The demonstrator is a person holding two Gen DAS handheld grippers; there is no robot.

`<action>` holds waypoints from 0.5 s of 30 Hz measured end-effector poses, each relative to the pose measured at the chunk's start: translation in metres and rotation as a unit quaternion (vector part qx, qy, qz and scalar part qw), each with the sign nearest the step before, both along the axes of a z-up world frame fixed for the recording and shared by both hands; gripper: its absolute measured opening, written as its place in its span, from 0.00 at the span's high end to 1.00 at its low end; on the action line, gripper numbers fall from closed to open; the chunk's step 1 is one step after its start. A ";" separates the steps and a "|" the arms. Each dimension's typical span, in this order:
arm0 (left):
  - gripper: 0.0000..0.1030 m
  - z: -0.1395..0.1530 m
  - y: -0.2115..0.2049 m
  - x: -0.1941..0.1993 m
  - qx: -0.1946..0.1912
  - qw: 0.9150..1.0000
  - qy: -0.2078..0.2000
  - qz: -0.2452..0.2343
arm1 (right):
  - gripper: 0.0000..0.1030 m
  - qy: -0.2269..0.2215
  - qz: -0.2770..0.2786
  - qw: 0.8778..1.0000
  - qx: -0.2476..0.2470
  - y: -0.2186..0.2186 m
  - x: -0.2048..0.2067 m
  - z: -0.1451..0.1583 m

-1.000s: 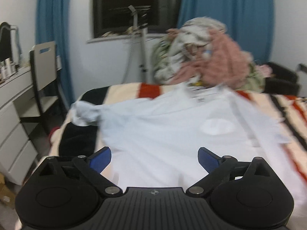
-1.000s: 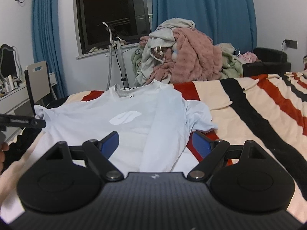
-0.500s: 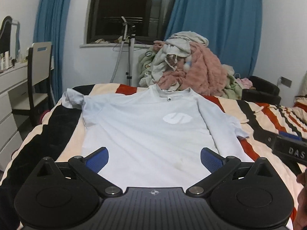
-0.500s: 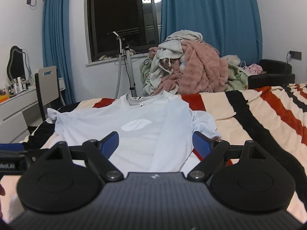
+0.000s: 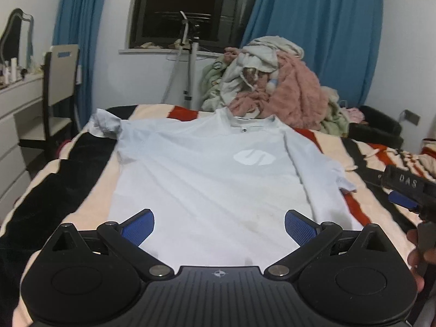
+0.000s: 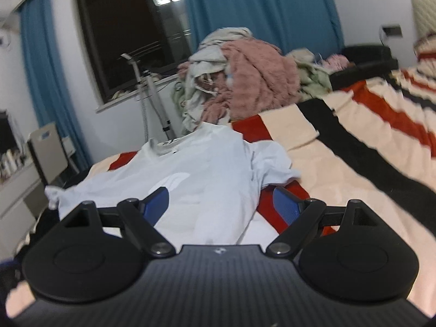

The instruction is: Fold clothes

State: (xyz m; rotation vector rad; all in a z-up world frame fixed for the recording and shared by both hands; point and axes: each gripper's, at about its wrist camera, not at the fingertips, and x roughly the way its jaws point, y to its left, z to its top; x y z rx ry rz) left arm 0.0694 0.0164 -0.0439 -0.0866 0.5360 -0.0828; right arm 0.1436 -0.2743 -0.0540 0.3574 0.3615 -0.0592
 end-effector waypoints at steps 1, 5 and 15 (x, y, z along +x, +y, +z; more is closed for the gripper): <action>0.00 0.000 -0.001 -0.002 0.001 1.000 -0.004 0.005 | 0.18 0.003 -0.006 1.000 0.013 -0.006 0.006 -0.004; 0.00 -0.005 -0.008 -0.006 -0.002 1.000 0.001 -0.006 | 0.18 0.028 -0.013 0.994 0.107 -0.042 0.037 -0.032; 0.00 -0.025 -0.010 0.005 0.000 0.999 0.034 -0.016 | 0.18 0.008 -0.078 0.901 0.426 -0.125 0.083 -0.119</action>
